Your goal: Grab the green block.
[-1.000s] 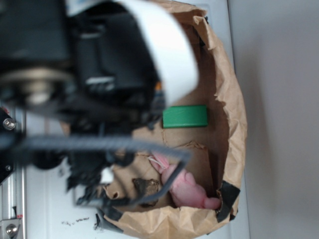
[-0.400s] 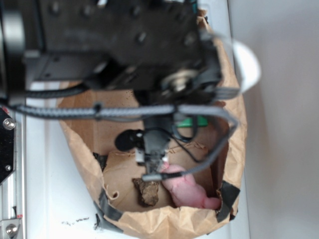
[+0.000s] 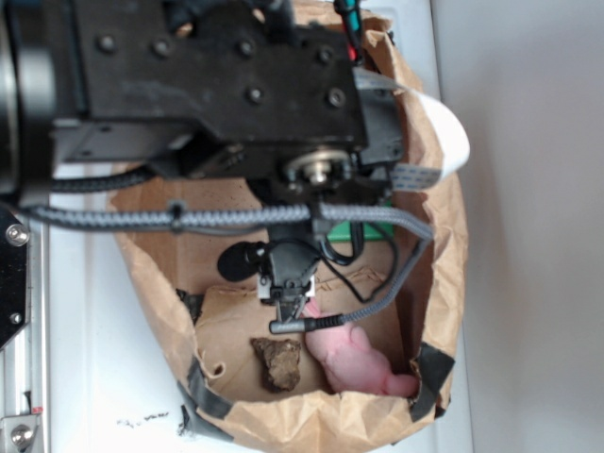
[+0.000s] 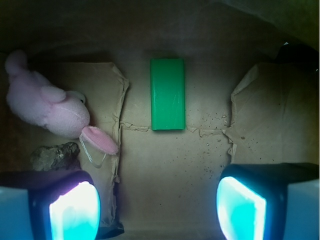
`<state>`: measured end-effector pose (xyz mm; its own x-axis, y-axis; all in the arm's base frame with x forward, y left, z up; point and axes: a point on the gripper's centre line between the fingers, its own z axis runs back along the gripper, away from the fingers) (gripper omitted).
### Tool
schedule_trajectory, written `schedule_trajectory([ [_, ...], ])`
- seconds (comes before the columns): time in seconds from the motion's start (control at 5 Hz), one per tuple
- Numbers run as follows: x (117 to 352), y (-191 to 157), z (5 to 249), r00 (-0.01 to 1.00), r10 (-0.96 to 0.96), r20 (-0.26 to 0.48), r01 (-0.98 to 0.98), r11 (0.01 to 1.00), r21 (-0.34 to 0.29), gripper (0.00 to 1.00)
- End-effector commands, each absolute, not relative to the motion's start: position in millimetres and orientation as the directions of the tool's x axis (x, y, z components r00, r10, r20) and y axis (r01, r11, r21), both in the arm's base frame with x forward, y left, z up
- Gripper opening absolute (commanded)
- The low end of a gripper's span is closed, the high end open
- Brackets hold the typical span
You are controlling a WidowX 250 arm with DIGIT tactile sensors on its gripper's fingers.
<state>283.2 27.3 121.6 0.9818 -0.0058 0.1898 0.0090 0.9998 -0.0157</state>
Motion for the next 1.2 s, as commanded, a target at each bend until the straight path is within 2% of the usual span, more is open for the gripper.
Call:
schedule_trajectory([
  [0.0, 288.1, 28.9, 132.5, 0.974, -0.004, 0.225, 0.005, 1.0, -0.005, 1.0],
  [0.2, 287.4, 30.1, 116.1, 0.977, 0.042, 0.211, -0.039, 0.999, -0.018, 1.0],
  [0.4, 307.0, 29.2, 86.9, 0.968, 0.067, 0.24, -0.075, 0.997, 0.022, 1.0],
  [0.6, 317.2, 30.3, 75.8, 0.977, 0.078, 0.197, -0.084, 0.996, 0.021, 1.0],
  [0.8, 326.0, 39.0, 71.1, 0.977, 0.105, 0.187, -0.11, 0.994, 0.019, 1.0],
  [1.0, 330.0, 41.8, 71.6, 0.975, 0.13, 0.18, -0.129, 0.992, -0.016, 1.0],
])
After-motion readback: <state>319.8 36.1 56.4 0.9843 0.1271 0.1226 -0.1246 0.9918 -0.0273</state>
